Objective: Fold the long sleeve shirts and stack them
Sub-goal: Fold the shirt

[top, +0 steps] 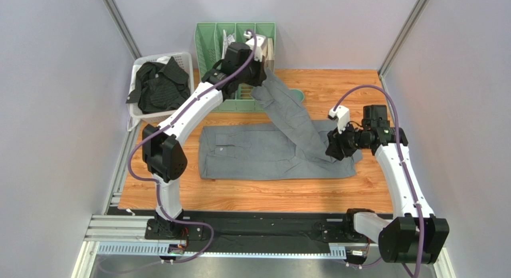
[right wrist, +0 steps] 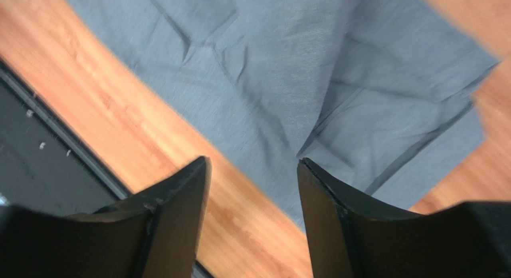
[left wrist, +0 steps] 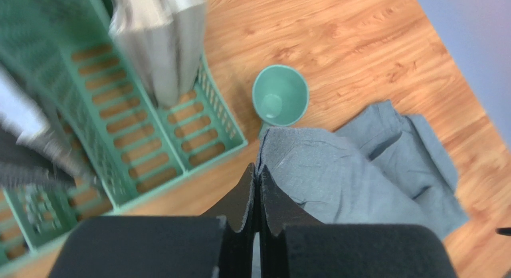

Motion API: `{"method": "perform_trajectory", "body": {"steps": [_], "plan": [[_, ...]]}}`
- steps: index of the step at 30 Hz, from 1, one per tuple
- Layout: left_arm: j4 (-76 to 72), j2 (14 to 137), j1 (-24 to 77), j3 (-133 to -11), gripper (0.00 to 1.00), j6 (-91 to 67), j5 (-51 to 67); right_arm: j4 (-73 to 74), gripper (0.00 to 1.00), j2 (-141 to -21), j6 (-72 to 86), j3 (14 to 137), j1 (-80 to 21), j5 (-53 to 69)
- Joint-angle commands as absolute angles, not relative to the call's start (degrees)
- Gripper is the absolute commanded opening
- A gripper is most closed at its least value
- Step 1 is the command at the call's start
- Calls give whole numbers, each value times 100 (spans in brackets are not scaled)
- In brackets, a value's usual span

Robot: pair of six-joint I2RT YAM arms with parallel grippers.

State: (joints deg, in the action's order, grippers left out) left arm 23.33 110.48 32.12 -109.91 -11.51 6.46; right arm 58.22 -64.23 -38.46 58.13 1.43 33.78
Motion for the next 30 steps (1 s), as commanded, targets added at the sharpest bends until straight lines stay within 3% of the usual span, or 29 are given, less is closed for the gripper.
{"method": "perform_trajectory", "body": {"steps": [1, 5, 7, 12, 17, 30], "plan": [[2970, 10346, 3138, -10769, 0, -3582, 423, 4004, 67, -6039, -2955, 6029, 88, 3532], [3058, 9924, 3348, -10266, 0, -4569, 193, 2622, 70, -5626, -2084, 5793, -429, 3859], [3242, 9827, 3436, -10126, 0, -5113, 211, 1868, 75, -5415, -1925, 5512, -1149, 3342], [3173, 9510, 3445, -9538, 0, -6098, 764, 1696, 76, -5694, -1768, 5668, -2468, 2865], [3182, 9352, 3489, -9431, 0, -6521, 800, 1495, 75, -6073, -634, 5845, -2759, 2892], [3138, 9255, 3700, -9255, 0, -6978, 853, 941, 68, -6705, -563, 6126, -3445, 2268]]}}
